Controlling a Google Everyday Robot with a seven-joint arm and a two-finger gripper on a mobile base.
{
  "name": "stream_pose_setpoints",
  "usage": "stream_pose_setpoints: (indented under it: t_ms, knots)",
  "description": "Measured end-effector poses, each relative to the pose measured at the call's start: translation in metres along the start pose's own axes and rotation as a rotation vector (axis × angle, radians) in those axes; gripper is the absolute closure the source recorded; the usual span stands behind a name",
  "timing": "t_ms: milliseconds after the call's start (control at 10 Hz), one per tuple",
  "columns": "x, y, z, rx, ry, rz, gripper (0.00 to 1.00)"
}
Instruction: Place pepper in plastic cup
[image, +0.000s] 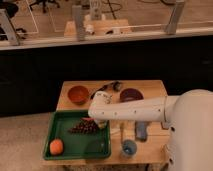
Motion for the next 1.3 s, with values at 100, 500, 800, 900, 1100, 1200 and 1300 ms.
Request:
stream_pose_setpoints:
  t_ms: [100, 500, 800, 900, 1100, 1200, 1300]
  knots:
    - [0.0, 0.0003, -0.0011, 0.0, -0.002, 0.0, 0.54]
    - [0.0017, -0.0026, 0.0035, -0.013, -0.001, -0.007, 0.94]
    - [0.0027, -0.0008, -0.0013, -0.018, 0.002, -0.008, 1.0]
    - [0.0027, -0.0004, -0.0014, -0.018, 0.002, -0.009, 1.0]
    - [0.0029, 0.0017, -0.0015, -0.021, 0.003, -0.011, 1.0]
    - [0.003, 0.0021, -0.0015, -0.022, 0.004, -0.012, 1.0]
    - [0.003, 0.0021, -0.0014, -0.022, 0.004, -0.012, 1.0]
